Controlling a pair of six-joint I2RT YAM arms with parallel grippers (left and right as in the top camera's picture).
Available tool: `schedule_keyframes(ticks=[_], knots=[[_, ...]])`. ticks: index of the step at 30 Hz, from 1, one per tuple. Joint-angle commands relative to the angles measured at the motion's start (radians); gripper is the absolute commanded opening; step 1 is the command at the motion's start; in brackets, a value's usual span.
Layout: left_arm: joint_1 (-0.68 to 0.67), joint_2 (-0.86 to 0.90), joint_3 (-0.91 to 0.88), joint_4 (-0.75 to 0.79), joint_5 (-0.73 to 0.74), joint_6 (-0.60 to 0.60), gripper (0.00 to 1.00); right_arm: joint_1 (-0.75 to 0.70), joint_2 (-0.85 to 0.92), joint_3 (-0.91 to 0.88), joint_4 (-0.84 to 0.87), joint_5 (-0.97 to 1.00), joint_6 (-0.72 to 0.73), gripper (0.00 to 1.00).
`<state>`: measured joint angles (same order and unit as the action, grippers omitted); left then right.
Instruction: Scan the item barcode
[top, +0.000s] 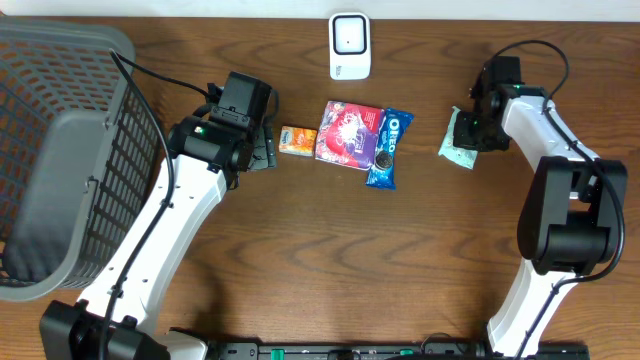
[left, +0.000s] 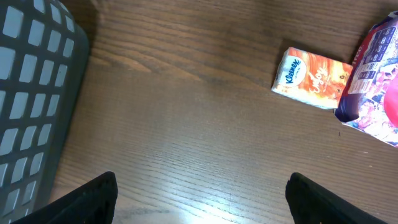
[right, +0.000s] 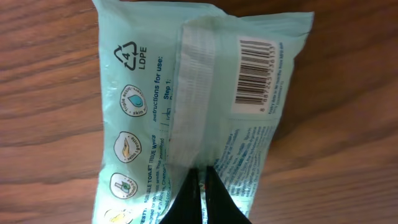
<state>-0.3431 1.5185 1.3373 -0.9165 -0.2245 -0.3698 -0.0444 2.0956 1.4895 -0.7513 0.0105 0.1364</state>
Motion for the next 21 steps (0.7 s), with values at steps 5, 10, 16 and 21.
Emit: schedule_keyframes(ticks=[5,10,16,21], knots=[[0.002,0.006,0.007,-0.003,-0.019,-0.009,0.86,0.003,0.051,0.074,-0.121,0.237,-0.052,0.04],[0.002,0.006,0.007,-0.003,-0.019,-0.009,0.86,0.025,0.051,0.206,-0.247,0.156,0.026,0.05],[0.002,0.006,0.007,-0.003,-0.019,-0.009,0.86,0.036,0.051,0.272,-0.274,-0.039,0.027,0.20],[0.002,0.006,0.007,-0.003,-0.020,-0.009,0.86,0.039,0.051,0.246,-0.259,-0.039,0.027,0.22]])
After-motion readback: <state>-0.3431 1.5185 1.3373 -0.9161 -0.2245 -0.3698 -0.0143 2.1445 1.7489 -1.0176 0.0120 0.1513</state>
